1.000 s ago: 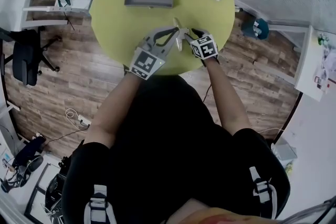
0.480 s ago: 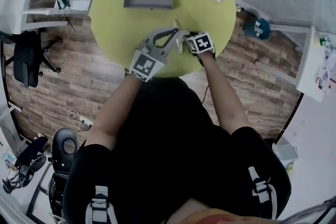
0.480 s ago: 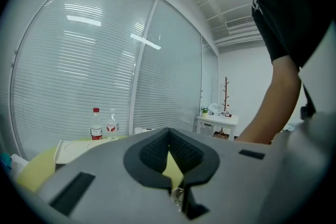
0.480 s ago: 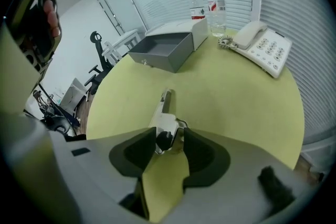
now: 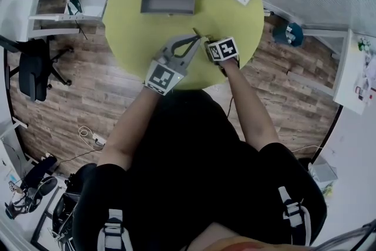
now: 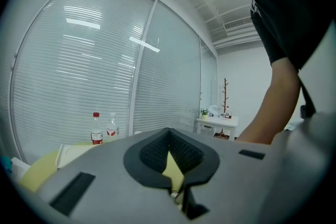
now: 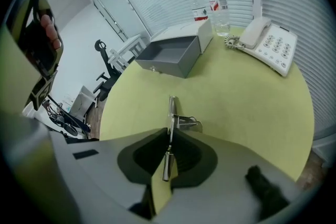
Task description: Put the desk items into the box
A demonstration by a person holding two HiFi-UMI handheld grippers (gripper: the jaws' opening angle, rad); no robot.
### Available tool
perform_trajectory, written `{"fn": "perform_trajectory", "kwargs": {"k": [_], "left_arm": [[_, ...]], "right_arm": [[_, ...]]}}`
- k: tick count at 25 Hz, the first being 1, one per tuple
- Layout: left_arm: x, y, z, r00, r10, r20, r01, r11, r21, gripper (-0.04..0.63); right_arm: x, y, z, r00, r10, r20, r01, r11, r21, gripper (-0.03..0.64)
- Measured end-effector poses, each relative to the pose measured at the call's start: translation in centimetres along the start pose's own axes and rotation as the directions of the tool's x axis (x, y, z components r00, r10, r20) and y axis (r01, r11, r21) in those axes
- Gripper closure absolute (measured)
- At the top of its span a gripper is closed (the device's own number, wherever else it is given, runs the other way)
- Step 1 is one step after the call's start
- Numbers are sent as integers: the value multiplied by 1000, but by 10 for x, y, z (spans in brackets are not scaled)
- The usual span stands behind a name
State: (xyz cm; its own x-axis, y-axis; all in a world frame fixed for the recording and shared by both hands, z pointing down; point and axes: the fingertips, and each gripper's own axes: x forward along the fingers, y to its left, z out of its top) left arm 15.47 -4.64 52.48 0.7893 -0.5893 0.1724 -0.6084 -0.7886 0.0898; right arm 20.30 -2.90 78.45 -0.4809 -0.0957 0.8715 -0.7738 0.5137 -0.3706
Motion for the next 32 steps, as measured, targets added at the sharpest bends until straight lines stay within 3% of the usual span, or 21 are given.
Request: {"fn": "perform_trajectory", "kwargs": {"k": [15, 24, 32], "left_arm": [[-19, 27, 24, 1000, 4, 22, -5, 1000, 29, 584], [-34, 60, 35, 999, 16, 37, -18, 999, 38, 584], [-45, 91, 42, 999, 27, 46, -29, 999, 36, 584]], "right_arm": [[-40, 29, 26, 1000, -3, 5, 4, 989, -145, 584], [-63, 57, 83, 999, -3, 45, 12, 976, -218, 584], [-64, 70, 140, 997, -55, 53, 70, 937, -343, 584]]}}
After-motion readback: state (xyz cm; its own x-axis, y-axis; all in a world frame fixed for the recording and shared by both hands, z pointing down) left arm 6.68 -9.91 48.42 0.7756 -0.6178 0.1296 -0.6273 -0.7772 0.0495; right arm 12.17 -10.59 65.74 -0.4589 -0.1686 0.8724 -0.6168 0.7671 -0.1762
